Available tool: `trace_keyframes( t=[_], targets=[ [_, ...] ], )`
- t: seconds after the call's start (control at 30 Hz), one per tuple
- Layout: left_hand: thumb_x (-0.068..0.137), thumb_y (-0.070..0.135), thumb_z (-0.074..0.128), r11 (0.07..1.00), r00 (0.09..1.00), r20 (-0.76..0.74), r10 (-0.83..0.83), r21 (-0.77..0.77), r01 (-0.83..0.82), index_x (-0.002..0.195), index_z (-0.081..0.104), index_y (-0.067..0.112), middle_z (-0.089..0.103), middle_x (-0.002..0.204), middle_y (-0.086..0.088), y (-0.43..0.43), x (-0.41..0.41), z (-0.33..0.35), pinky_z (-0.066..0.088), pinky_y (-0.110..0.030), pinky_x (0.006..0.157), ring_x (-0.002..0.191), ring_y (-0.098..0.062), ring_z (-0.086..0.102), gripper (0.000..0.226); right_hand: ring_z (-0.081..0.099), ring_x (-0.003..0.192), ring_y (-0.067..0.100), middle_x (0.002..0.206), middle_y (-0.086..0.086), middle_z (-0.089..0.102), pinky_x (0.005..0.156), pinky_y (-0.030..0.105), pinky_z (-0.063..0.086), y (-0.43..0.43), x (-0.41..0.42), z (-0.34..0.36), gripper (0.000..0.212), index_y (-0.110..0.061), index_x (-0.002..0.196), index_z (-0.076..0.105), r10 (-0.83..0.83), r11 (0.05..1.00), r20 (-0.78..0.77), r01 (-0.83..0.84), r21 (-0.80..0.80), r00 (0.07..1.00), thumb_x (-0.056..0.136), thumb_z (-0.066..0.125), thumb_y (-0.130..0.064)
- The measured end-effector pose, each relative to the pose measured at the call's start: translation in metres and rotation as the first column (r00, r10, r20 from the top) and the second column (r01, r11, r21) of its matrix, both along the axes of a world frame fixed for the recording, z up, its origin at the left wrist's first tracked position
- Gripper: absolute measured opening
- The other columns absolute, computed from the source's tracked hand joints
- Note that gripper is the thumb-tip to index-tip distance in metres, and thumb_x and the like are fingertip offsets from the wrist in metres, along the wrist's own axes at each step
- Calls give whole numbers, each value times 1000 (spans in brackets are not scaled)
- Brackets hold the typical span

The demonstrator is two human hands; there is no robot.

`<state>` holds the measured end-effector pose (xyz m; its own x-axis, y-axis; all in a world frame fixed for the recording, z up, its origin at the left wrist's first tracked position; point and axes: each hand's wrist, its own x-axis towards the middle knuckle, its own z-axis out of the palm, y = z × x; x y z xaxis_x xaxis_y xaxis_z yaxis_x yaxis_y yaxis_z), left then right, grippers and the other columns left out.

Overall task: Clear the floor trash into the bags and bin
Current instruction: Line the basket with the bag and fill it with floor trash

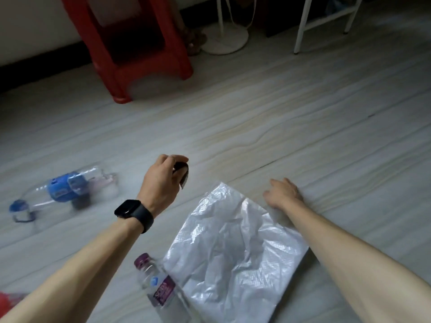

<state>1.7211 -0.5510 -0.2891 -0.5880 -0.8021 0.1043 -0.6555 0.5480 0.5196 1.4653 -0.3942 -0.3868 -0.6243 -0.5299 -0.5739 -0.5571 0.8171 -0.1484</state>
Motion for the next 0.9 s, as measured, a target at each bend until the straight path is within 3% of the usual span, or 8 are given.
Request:
trace_keyframes(
  t=[0.13,0.27,0.4,0.5,0.63,0.7,0.77,0.9],
  targets=[
    [91,13,60,997,998,-9,63,-46,-63,81,67,25,57,81,20,1,83,31,47,-25,71,77,0,54,17,30,143,30,157,11,31,115,37,29,-30,92,24,57,-21,147,41,217,958,98,-193,-211,971,94,50,-40],
    [89,20,67,982,988,21,150,-123,-146,83,69,28,58,88,13,14,181,65,50,-32,70,76,-10,56,10,35,141,26,153,6,40,115,35,30,-79,192,78,54,-20,142,49,445,848,149,-361,-388,883,91,55,-40],
    [84,14,75,937,963,-136,232,-236,-259,84,72,17,58,89,11,32,270,100,50,-27,68,69,-10,59,4,45,134,18,145,-4,51,104,27,33,-105,276,130,48,-24,136,56,578,734,148,-432,-524,802,91,57,-42],
    [84,13,75,877,929,-212,303,-319,-358,87,72,13,58,103,8,49,339,121,46,-15,75,85,-3,57,5,48,131,16,142,-7,54,101,27,35,-108,339,154,49,-26,135,56,650,665,171,-445,-599,741,90,56,-46],
    [87,14,72,801,873,-214,438,-348,-487,90,68,16,70,104,5,70,410,125,48,-21,82,93,-10,63,5,48,130,11,143,-12,52,98,23,34,-98,409,162,57,-33,137,51,750,586,223,-469,-660,623,87,55,-59],
    [88,16,71,769,841,-166,514,-344,-538,92,69,18,71,93,5,77,443,117,48,-22,76,84,-13,65,4,44,133,9,146,-11,49,102,19,30,-91,443,160,61,-33,141,47,817,501,187,-509,-700,546,87,55,-60],
    [90,21,68,784,829,-15,559,-316,-534,95,70,22,71,92,4,82,463,101,52,-33,73,85,-18,66,5,38,139,12,153,-8,40,110,22,28,-83,465,153,67,-34,147,38,876,406,128,-568,-716,465,88,55,-58],
    [91,39,60,883,781,410,470,-209,-421,115,68,32,69,116,12,90,481,65,51,-34,92,119,-14,57,25,36,139,23,165,-13,-2,110,42,39,-69,490,135,78,-36,154,18,917,317,16,-703,-637,399,86,45,-62]
  ],
)
